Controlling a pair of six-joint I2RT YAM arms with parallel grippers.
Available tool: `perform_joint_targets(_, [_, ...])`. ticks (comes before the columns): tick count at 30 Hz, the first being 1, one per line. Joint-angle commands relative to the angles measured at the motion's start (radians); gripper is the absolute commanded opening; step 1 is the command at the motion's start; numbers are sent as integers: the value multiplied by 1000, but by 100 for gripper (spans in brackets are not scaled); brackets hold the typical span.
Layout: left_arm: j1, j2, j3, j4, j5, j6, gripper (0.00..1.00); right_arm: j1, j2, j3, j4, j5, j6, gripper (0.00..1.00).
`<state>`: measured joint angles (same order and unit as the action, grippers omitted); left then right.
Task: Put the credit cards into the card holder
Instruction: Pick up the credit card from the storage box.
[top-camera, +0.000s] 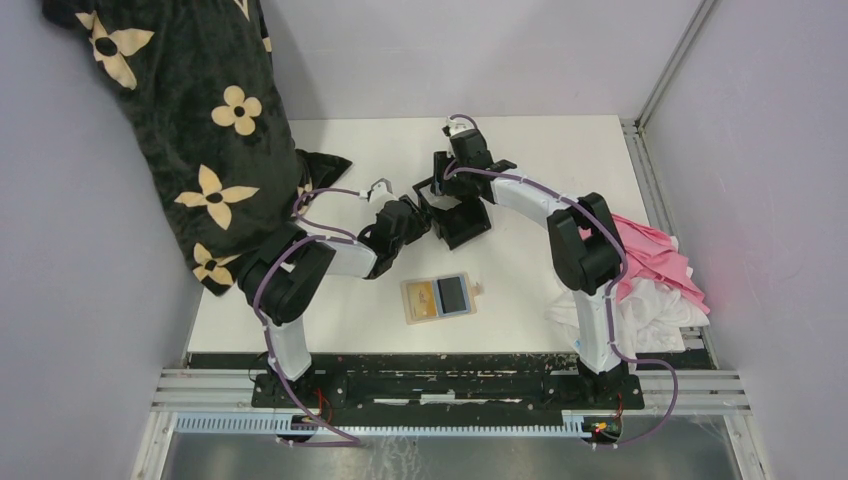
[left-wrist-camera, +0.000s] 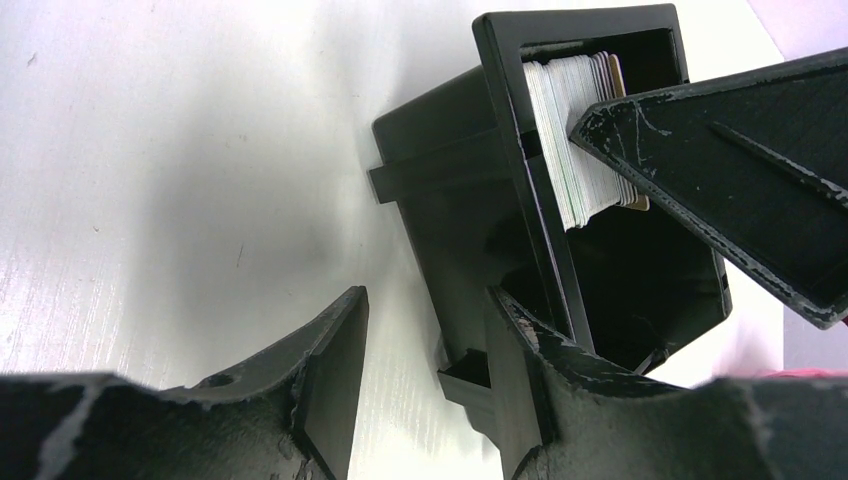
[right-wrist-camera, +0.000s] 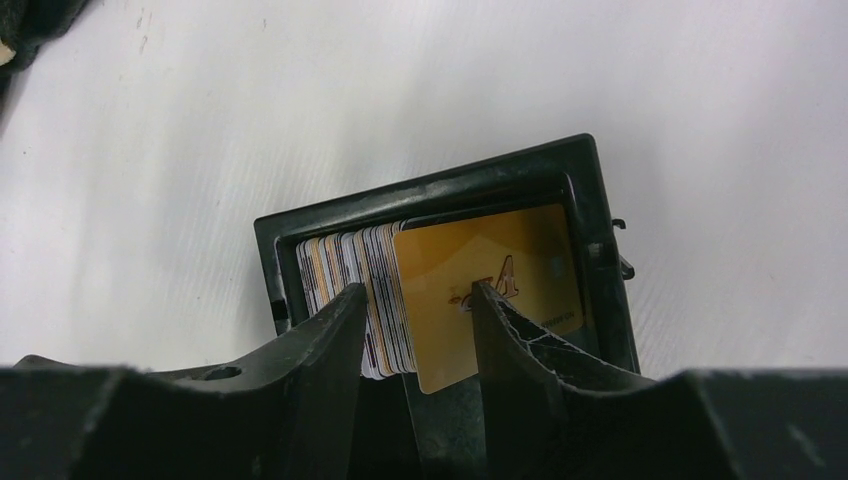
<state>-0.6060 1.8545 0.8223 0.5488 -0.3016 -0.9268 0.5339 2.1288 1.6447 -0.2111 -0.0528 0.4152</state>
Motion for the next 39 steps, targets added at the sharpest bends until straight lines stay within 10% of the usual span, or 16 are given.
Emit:
perform_joint_targets(1, [4,4,37,39,14,-44,53,4,-66,-17,-1,-24,13,48])
perform_joint_targets(39, [2,-58,15,11,21,-12,52,36,-170,-75,-44,57,-5,17])
